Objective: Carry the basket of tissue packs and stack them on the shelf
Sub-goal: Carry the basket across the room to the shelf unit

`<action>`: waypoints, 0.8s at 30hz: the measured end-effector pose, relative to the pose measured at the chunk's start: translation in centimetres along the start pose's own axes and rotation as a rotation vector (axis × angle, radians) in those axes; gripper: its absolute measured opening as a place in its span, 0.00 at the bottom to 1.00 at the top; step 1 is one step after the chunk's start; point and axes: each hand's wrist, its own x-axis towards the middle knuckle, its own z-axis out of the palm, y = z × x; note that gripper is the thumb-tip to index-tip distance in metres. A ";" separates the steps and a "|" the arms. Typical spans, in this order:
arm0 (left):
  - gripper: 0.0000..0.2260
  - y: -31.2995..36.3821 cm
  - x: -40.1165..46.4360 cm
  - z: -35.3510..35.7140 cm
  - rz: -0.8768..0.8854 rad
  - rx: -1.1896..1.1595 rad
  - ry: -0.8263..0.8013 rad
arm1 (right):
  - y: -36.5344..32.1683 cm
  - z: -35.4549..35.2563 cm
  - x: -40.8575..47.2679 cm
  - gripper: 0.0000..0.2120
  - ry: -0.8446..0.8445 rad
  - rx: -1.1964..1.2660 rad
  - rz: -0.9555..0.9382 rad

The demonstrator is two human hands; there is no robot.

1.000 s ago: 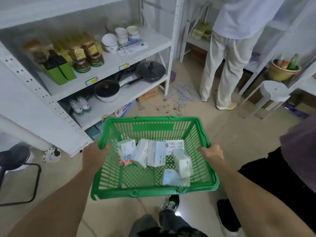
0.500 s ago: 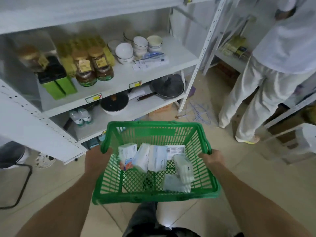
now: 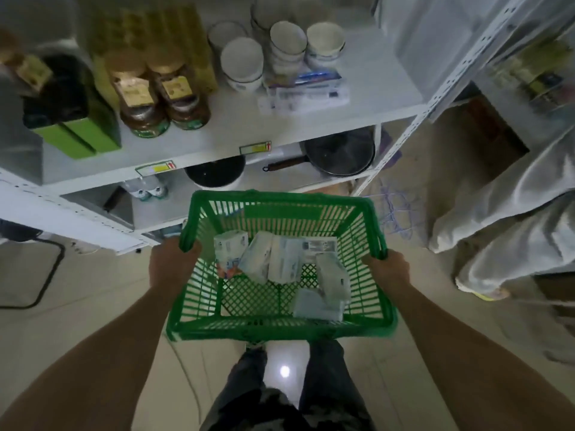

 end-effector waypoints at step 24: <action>0.19 -11.6 14.1 33.1 -0.195 0.133 0.162 | 3.9 22.6 34.4 0.11 -0.057 -0.078 -0.156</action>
